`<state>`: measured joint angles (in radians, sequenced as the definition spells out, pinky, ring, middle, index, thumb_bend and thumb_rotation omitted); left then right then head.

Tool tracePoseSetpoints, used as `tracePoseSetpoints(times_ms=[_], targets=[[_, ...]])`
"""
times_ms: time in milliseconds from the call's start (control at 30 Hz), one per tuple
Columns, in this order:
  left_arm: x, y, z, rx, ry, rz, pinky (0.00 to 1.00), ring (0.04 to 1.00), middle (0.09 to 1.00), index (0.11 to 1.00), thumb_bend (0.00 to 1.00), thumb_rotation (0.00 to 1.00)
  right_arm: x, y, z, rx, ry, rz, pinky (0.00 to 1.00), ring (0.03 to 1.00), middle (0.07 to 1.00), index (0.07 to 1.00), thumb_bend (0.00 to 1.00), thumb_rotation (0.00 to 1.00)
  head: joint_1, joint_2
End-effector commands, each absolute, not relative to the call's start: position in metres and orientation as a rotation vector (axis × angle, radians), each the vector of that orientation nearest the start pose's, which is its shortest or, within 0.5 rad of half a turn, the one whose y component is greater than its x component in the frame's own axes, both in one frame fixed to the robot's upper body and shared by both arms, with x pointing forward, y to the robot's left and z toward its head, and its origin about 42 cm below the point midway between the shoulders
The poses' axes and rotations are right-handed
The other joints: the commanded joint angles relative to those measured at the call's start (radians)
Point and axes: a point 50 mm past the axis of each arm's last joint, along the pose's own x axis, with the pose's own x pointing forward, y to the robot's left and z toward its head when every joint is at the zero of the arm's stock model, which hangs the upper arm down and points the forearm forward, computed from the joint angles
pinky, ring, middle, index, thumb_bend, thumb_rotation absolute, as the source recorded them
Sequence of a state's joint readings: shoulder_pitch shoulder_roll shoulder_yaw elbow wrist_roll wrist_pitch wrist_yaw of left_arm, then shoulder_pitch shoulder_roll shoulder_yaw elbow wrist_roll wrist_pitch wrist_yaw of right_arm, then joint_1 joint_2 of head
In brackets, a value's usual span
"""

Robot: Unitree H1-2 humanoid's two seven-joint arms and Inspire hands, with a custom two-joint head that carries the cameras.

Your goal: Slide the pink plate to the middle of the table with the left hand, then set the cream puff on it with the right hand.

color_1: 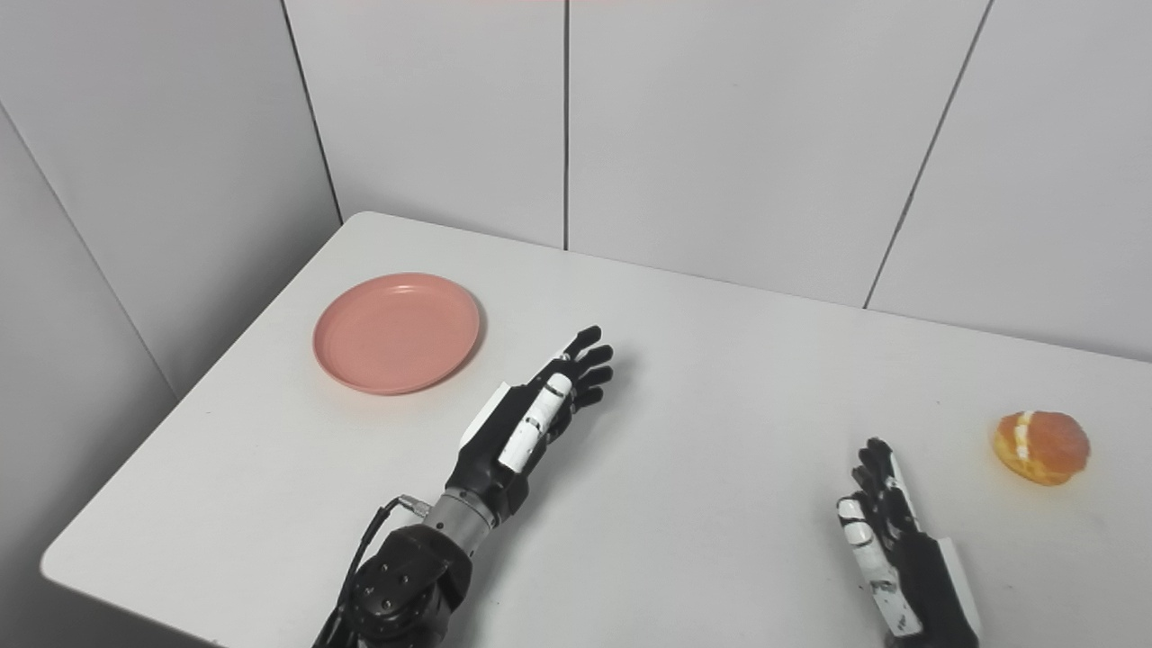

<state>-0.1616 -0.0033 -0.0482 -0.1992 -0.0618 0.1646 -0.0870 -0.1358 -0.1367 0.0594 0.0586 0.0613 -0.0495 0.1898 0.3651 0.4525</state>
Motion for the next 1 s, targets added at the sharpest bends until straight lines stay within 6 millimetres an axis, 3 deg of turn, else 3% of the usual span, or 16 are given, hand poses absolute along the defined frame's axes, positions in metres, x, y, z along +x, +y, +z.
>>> tracePoseSetpoints(times_ms=[0,533,967], targets=[[0.329,0.182,0.210,-0.050,-0.274,-0.194,0.93,0.910,0.928,0.922,0.46,0.99,0.316,-0.224,0.097,-0.071,-0.022,0.261,1.00,1.000,1.000,1.000,0.33,0.76,0.001,0.000],[0.352,0.222,0.254,-0.037,-0.393,-0.069,0.92,0.898,0.918,0.907,0.44,1.00,0.317,-0.227,0.095,-0.074,-0.024,0.262,1.00,1.000,1.000,1.000,0.36,0.75,0.020,-0.007],[0.376,0.290,0.262,-0.083,-0.426,0.097,0.92,0.902,0.910,0.917,0.43,1.00,0.316,-0.228,0.096,-0.083,-0.020,0.256,1.00,1.000,1.000,1.000,0.36,0.77,0.030,-0.012]])
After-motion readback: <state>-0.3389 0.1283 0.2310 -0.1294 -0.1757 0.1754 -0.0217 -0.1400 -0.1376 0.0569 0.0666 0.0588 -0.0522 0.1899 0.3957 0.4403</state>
